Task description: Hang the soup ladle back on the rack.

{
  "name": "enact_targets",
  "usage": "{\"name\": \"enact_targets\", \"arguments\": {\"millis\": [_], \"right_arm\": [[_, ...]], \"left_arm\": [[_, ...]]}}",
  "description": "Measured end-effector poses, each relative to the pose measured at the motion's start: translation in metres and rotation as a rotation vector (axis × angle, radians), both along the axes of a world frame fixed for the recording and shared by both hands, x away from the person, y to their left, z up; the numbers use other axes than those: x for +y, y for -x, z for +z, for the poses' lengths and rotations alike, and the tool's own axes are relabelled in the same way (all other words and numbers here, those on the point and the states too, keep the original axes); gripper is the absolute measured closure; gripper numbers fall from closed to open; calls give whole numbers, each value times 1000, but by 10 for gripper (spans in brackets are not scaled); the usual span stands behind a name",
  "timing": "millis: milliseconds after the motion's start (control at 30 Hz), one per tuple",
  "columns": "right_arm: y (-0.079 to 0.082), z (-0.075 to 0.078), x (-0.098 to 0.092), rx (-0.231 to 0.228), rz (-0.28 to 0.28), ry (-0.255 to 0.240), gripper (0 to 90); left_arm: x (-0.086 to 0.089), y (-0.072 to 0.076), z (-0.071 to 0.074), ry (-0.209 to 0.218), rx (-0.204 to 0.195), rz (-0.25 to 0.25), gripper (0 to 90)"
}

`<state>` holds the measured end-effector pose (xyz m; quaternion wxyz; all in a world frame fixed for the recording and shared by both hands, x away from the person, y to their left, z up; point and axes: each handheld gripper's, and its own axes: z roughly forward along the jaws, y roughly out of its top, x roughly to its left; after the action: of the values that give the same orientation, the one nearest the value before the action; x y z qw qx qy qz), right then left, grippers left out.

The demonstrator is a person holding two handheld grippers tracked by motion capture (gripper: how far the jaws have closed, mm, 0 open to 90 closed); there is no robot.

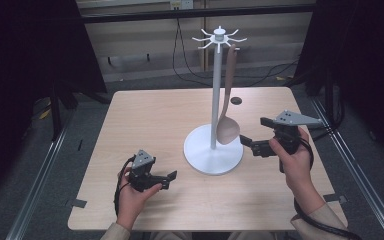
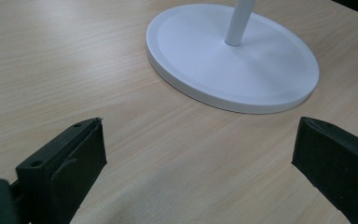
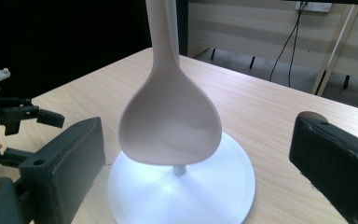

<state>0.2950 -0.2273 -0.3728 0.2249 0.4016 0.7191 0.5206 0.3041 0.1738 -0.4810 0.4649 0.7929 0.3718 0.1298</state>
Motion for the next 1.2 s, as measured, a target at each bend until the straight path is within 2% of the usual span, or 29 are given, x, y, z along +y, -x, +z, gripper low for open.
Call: {"name": "enact_targets", "arguments": {"millis": [133, 633, 1200], "right_arm": [[5, -5, -4, -2, 4, 11, 30], [19, -36, -16, 58, 10, 33, 30], [31, -69, -36, 119, -18, 48, 30]], "left_arm": [[-1, 0, -1, -3, 4, -11, 17], [0, 1, -1, -11, 7, -18, 15], [-1, 2, -1, -14, 11, -30, 16]]}}
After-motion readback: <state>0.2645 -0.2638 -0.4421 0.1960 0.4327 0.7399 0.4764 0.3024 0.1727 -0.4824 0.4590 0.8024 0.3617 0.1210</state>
